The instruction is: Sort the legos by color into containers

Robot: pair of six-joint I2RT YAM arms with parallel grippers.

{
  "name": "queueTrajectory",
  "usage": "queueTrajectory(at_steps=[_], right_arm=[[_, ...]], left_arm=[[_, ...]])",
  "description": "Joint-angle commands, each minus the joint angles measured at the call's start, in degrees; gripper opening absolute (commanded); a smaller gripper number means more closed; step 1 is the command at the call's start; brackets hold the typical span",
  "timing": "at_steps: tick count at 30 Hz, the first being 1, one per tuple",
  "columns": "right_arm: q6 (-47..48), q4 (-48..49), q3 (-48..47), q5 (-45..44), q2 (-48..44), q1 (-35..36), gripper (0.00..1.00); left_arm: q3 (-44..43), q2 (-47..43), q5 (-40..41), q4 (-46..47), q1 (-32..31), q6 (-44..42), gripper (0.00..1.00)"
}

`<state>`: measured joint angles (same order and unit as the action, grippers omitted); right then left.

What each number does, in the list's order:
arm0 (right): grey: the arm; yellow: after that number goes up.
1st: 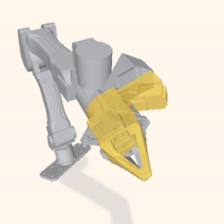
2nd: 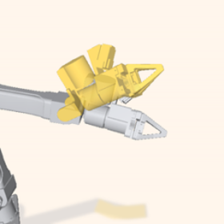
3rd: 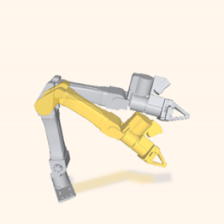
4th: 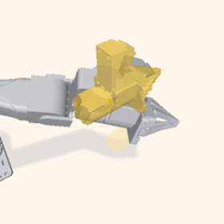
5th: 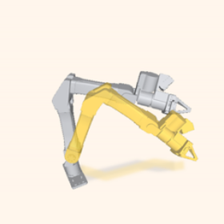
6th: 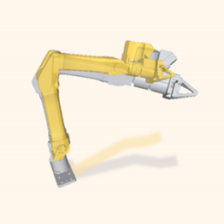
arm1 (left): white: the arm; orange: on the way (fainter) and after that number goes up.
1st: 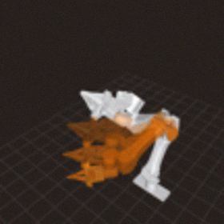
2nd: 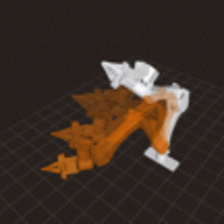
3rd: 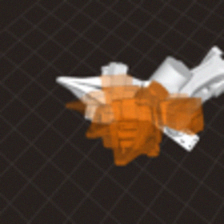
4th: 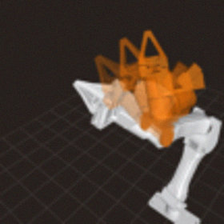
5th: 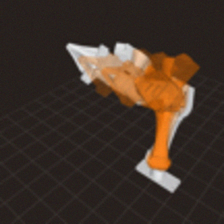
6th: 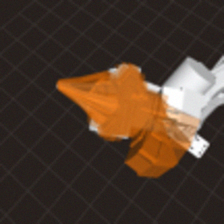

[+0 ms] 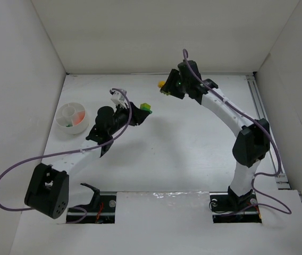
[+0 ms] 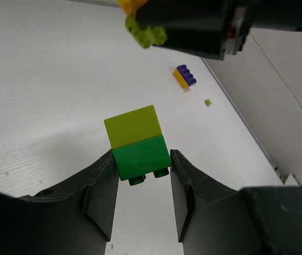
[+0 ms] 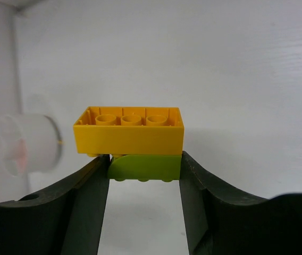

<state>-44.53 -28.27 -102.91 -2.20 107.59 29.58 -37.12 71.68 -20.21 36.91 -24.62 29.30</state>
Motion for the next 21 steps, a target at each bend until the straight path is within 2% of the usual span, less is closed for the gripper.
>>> queueTrajectory(at_steps=[1,3,4,6,8,10,12,13,15,17,18,21], right_arm=[[12.52,0.25,7.44,2.9,-4.66,-2.51,0.0],[21.62,-0.46,13.4,2.9,-6.77,-4.79,0.0],[24.99,-0.47,15.53,4.81,-7.74,-6.02,0.0],[31.49,0.14,21.75,13.76,-9.93,-11.2,0.0],[41.07,-0.46,24.59,18.43,-12.05,-14.36,0.0],[49.76,-1.26,26.71,23.02,-12.58,-17.53,0.03],[55.32,-2.75,27.58,26.34,-12.58,-19.73,0.11],[57.52,-3.45,28.11,27.32,-12.58,-20.35,0.16],[64.37,-5.28,28.82,31.09,-12.05,-21.67,0.39],[69.12,-5.92,28.82,32.6,-12.05,-21.67,0.69],[71.06,-7.22,28.82,34.0,-12.05,-21.67,0.71],[78.6,-7.76,30.22,42.87,-15.99,-23.08,0.79]], left_arm=[[0.83,-5.66,-6.39,-1.92,1.15,-8.71,0.0],[1.62,-8.55,-11.58,-4.02,2.38,-13.28,0.0],[1.62,-9.44,-17.87,-7.25,3.78,-18.44,0.0],[1.09,-11.12,-23.88,-10.96,4.57,-23.73,0.0],[1.09,-13.49,-30.56,-15.87,4.58,-29.01,0.0],[1.09,-14.72,-32.35,-19.75,5.1,-35.52,0.0],[0.31,-14.73,-34.54,-25.89,5.11,-39.91,0.0],[-0.31,-14.73,-35.42,-28.53,5.11,-46.02,0.0],[-2.76,-13.24,-36.48,-36.5,5.11,-51.77,0.0],[-4.35,-12.1,-37.19,-41.28,5.11,-59.83,0.0],[-5.14,-11.22,-37.79,-45.74,5.11,-62.67,0.0],[-6.82,-10.51,-39.38,-51.21,5.11,-71.01,0.0]])
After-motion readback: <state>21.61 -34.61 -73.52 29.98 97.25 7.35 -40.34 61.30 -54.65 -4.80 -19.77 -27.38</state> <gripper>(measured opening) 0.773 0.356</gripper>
